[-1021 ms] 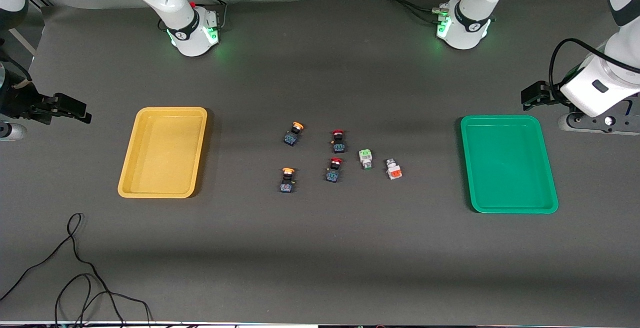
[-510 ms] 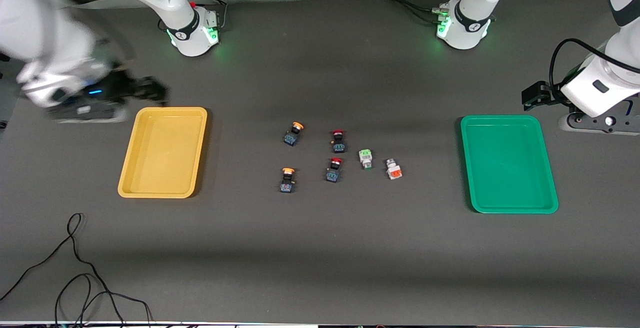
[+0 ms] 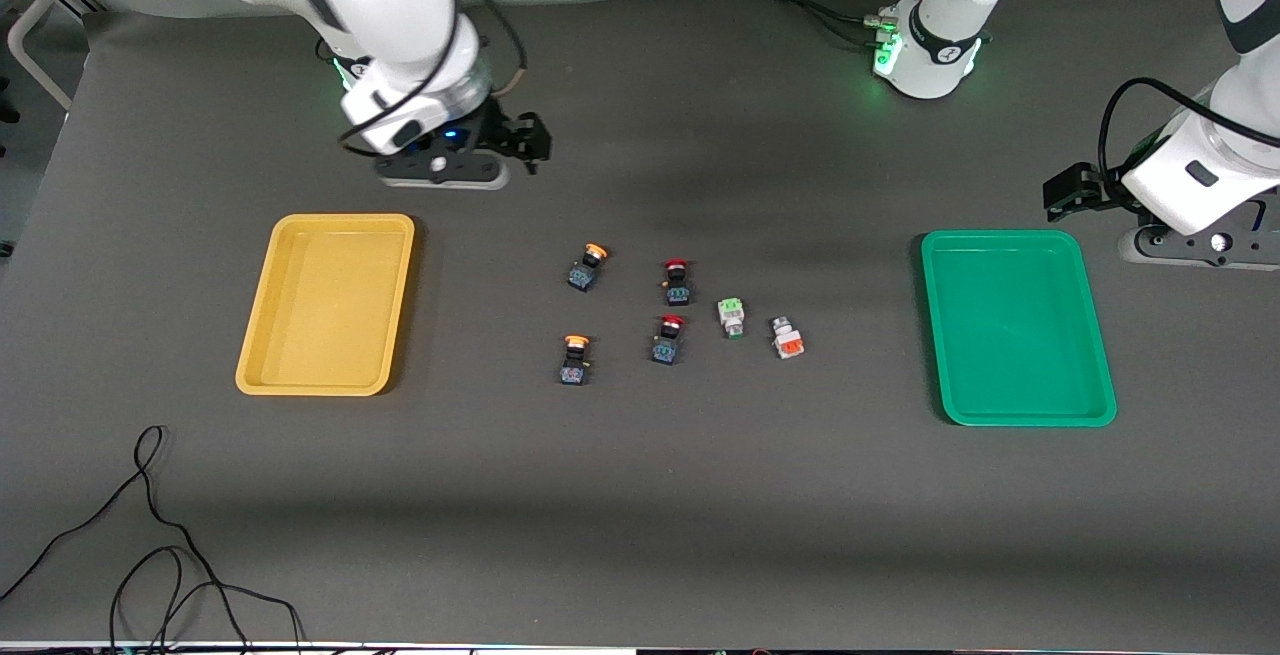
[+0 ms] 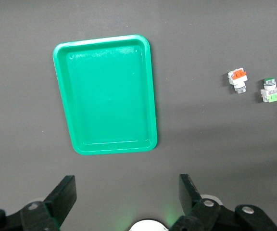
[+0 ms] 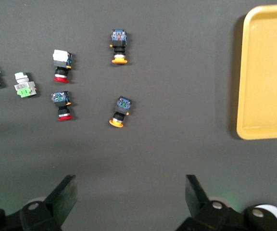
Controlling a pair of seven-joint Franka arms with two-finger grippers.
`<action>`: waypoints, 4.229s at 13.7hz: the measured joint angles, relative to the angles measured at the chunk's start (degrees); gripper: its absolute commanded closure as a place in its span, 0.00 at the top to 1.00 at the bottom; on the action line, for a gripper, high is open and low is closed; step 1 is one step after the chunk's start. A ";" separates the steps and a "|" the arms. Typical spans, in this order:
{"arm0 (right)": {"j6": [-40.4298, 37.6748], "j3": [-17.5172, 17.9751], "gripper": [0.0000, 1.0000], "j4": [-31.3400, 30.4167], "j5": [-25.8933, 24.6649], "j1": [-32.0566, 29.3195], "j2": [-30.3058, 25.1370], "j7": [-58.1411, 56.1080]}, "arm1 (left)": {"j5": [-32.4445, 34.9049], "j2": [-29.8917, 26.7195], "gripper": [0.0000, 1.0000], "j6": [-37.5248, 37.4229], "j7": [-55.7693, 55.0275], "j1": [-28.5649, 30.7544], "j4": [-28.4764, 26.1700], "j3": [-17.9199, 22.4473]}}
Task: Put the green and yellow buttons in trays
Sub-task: 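Grasp the yellow button and the orange-top button with right and left grippers, then place the buttons in the yellow and green trays with right and left grippers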
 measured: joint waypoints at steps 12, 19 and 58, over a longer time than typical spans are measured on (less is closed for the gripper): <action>33.08 -0.60 1.00 -24.24 2.33 0.42 5.68 14.76 | -5.94 17.28 0.95 16.19 -21.96 -12.58 -1.83 -1.80; 48.76 -0.55 1.00 -22.91 2.33 2.72 21.80 14.76 | -6.02 32.45 0.96 31.40 -30.10 -16.73 -1.99 -1.83; 46.98 -45.54 0.36 -31.56 24.40 -1.03 21.19 -79.79 | 4.33 23.83 0.00 50.66 19.64 16.84 -24.61 0.26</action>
